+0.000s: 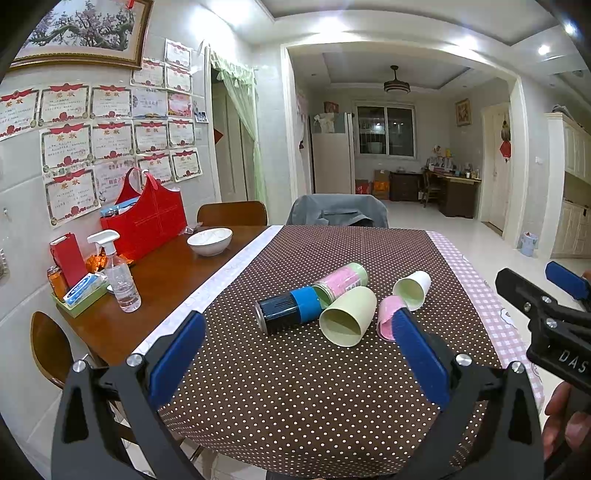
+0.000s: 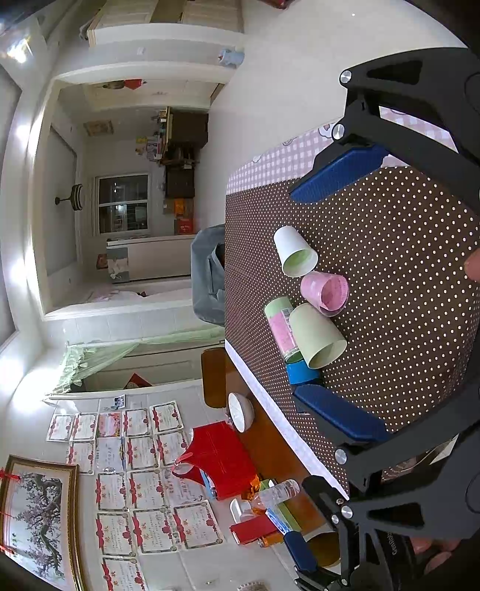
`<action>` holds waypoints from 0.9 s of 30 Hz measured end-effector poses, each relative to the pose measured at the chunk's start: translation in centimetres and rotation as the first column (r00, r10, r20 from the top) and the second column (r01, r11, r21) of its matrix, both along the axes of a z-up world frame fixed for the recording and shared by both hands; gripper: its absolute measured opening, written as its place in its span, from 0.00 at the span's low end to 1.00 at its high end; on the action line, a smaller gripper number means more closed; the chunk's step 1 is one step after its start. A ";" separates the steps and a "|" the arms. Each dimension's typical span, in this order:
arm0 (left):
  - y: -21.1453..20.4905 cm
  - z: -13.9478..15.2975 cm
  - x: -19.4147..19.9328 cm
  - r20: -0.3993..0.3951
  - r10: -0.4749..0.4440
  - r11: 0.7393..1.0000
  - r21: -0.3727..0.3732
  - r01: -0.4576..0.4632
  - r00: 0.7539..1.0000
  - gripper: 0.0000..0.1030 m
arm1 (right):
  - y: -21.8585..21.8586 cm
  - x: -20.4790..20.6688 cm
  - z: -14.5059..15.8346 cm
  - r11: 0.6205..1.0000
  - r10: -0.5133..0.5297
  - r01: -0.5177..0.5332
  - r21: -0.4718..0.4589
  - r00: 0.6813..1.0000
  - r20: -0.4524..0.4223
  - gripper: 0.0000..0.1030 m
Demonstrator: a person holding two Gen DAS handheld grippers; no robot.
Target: Flip cup upside down
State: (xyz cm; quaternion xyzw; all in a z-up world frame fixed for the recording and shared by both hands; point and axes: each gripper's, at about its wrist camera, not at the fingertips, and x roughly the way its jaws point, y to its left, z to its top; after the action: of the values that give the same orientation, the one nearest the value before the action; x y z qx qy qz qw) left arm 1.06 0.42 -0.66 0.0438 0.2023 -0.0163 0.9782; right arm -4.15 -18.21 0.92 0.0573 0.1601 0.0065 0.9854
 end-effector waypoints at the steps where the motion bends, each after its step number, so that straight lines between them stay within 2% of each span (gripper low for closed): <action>1: 0.0 0.0 0.0 0.000 0.000 1.000 -0.001 0.000 1.000 0.96 | 0.0 0.1 0.0 1.000 0.000 0.000 0.000 1.000 0.000 0.94; 18: 0.4 -1.3 2.7 -0.037 0.011 1.000 0.013 -0.011 0.999 0.96 | 0.3 3.1 -1.2 1.000 0.014 -0.015 -0.021 0.999 -0.049 0.94; 27: 2.0 -3.3 7.7 -0.108 0.042 0.998 0.048 -0.037 0.993 0.96 | 0.6 8.2 -3.1 0.999 0.032 -0.038 -0.038 0.989 -0.141 0.94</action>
State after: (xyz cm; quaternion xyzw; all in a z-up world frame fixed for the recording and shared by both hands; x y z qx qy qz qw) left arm 8.78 2.38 -3.98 0.0612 0.2566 0.0054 0.9646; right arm 4.09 -17.63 -2.21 0.0347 0.2303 0.0163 0.9724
